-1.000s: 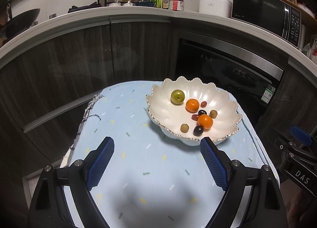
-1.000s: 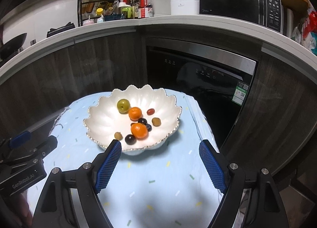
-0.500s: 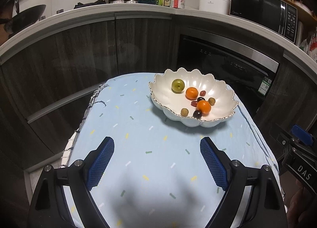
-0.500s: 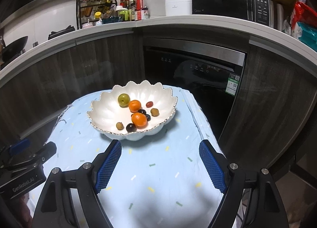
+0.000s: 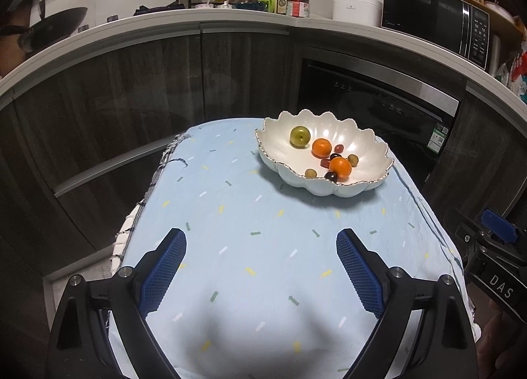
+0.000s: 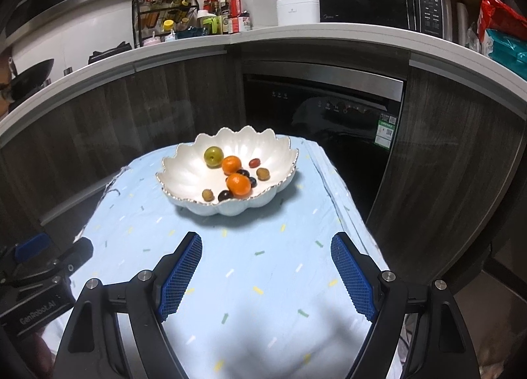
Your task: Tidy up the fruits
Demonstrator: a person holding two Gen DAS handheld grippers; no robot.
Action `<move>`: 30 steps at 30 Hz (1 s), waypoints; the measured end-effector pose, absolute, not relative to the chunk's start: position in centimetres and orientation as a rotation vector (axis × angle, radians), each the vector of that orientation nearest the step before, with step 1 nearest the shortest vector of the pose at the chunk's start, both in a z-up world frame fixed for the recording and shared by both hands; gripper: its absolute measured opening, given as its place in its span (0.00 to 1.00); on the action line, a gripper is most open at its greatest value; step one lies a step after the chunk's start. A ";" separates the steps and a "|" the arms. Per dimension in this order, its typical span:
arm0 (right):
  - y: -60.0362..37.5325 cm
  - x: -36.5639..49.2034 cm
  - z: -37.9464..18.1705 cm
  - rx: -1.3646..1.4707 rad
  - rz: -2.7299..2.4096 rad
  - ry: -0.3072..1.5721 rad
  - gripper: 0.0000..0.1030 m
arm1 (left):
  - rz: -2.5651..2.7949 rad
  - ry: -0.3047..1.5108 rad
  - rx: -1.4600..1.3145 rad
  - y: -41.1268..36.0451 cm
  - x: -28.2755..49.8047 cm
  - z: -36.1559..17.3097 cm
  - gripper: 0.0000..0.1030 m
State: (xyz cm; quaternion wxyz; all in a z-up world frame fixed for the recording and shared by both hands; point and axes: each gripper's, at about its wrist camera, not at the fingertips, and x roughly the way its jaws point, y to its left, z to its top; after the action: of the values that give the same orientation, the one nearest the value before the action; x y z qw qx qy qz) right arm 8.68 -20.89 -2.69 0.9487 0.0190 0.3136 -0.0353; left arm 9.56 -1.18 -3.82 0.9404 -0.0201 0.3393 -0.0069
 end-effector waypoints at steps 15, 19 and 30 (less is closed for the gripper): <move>-20.9 8.1 -3.4 0.033 -0.066 0.657 0.88 | 0.015 0.685 -0.018 -1.1 8.9 -4.1 1.00; -21.0 8.1 -3.4 0.031 -0.066 0.655 0.88 | 0.022 0.682 -0.020 -0.9 9.0 -4.0 1.00; -21.0 8.0 -3.2 0.029 -0.070 0.646 0.88 | 0.017 0.687 -0.022 -0.9 9.0 -4.1 1.00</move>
State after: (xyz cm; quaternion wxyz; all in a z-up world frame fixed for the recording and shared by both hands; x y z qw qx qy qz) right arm 7.96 -20.99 -3.20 0.9476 0.0144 0.3173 -0.0344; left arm 8.99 -0.91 -4.06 0.9414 -0.0107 0.3370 0.0085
